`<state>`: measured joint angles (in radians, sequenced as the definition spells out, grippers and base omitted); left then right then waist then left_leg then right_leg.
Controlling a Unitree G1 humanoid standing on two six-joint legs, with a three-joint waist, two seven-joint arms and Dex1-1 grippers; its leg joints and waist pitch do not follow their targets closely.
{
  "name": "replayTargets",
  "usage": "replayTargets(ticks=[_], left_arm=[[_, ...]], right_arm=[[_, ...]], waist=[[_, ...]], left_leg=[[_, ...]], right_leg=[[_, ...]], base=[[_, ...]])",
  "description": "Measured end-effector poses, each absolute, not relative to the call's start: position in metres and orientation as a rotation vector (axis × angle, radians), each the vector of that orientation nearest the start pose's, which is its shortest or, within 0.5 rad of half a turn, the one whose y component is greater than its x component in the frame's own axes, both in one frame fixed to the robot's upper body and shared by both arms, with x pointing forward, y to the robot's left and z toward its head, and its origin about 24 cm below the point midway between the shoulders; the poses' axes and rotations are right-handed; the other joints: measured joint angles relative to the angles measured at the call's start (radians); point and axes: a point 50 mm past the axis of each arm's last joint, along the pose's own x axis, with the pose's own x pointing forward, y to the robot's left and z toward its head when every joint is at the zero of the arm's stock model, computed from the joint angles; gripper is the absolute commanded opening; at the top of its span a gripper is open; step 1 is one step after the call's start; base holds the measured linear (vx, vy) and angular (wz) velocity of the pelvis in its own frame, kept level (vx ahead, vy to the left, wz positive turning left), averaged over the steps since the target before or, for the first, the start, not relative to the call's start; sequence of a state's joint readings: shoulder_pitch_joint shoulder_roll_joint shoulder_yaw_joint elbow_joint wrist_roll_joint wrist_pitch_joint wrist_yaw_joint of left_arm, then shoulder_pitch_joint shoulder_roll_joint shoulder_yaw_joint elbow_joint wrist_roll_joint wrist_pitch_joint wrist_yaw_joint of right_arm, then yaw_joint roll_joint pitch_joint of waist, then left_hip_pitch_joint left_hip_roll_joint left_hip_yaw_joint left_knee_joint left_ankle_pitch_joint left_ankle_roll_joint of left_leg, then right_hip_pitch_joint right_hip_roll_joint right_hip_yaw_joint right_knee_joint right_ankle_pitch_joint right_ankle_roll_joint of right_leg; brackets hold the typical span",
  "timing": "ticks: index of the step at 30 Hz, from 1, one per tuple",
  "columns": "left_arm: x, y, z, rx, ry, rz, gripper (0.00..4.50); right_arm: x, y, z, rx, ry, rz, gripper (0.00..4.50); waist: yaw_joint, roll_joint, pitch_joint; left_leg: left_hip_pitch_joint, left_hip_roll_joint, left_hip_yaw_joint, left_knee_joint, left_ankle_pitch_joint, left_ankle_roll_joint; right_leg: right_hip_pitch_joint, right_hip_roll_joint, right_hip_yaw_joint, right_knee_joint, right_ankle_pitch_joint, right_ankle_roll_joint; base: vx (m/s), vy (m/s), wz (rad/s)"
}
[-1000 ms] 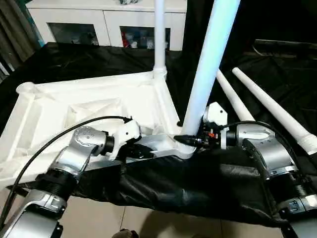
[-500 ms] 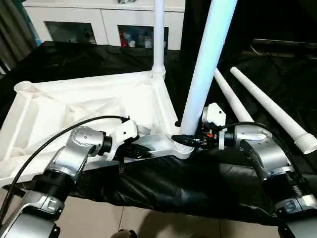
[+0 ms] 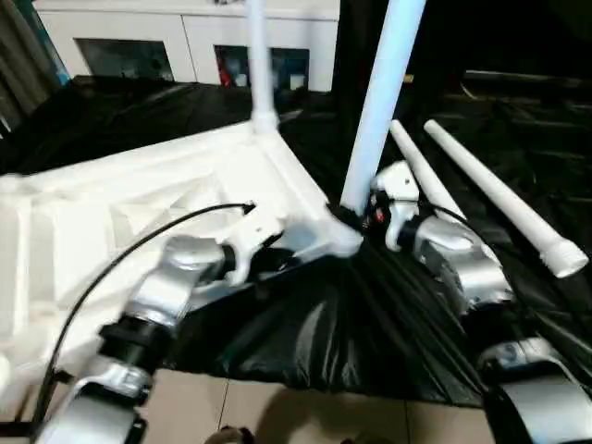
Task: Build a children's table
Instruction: Insert table leg to table base, then rotate leg to tighten
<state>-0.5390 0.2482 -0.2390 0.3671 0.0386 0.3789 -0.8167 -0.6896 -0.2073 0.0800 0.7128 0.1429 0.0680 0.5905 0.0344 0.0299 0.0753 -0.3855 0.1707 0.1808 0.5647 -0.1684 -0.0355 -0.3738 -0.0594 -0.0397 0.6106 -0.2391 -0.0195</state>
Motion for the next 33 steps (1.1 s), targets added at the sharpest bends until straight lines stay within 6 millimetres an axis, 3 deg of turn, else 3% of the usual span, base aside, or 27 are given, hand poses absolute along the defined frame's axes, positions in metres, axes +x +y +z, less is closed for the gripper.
replayTargets(ticks=[3,10,20,23,33], left_arm=[[0.323,0.087,0.064,0.317,0.383,-0.897,0.00],[0.321,0.067,0.064,0.364,0.353,-0.826,0.00],[0.321,0.068,0.064,0.389,0.365,-0.811,0.00],[0.321,0.070,0.064,0.400,0.365,-0.815,0.00],[0.321,0.074,0.069,0.400,0.341,-0.869,0.00]], right_arm=[[0.371,-0.123,0.084,-0.106,0.153,0.594,1.88],[0.378,-0.119,0.086,-0.094,0.159,0.514,1.88],[0.379,-0.113,0.085,-0.076,0.166,0.493,1.88],[0.379,-0.112,0.084,-0.063,0.166,0.491,2.58],[0.376,-0.116,0.071,-0.037,0.220,0.504,3.45]], waist=[[0.002,0.000,0.000],[0.010,0.000,0.000],[0.003,0.000,0.000],[0.000,0.000,0.000],[0.009,0.010,0.007]], left_leg=[[-0.004,0.000,0.001,-0.001,0.000,0.000],[-0.007,0.002,0.001,-0.001,0.002,0.003],[-0.005,0.002,0.002,-0.001,0.000,0.000],[-0.005,0.002,0.002,-0.001,0.000,0.000],[-0.011,0.003,0.002,-0.002,0.003,0.005]], right_leg=[[-0.003,0.000,0.000,-0.002,0.000,0.000],[-0.007,0.000,-0.003,-0.001,0.000,0.000],[-0.005,0.000,-0.001,-0.001,0.000,0.001],[-0.005,0.000,-0.001,-0.001,0.000,0.001],[-0.010,0.000,-0.004,-0.002,0.000,0.001]], base=[[0.000,0.000,0.00],[0.000,0.000,0.00],[0.000,0.000,0.00],[0.000,0.000,0.00],[0.000,0.000,0.00]])
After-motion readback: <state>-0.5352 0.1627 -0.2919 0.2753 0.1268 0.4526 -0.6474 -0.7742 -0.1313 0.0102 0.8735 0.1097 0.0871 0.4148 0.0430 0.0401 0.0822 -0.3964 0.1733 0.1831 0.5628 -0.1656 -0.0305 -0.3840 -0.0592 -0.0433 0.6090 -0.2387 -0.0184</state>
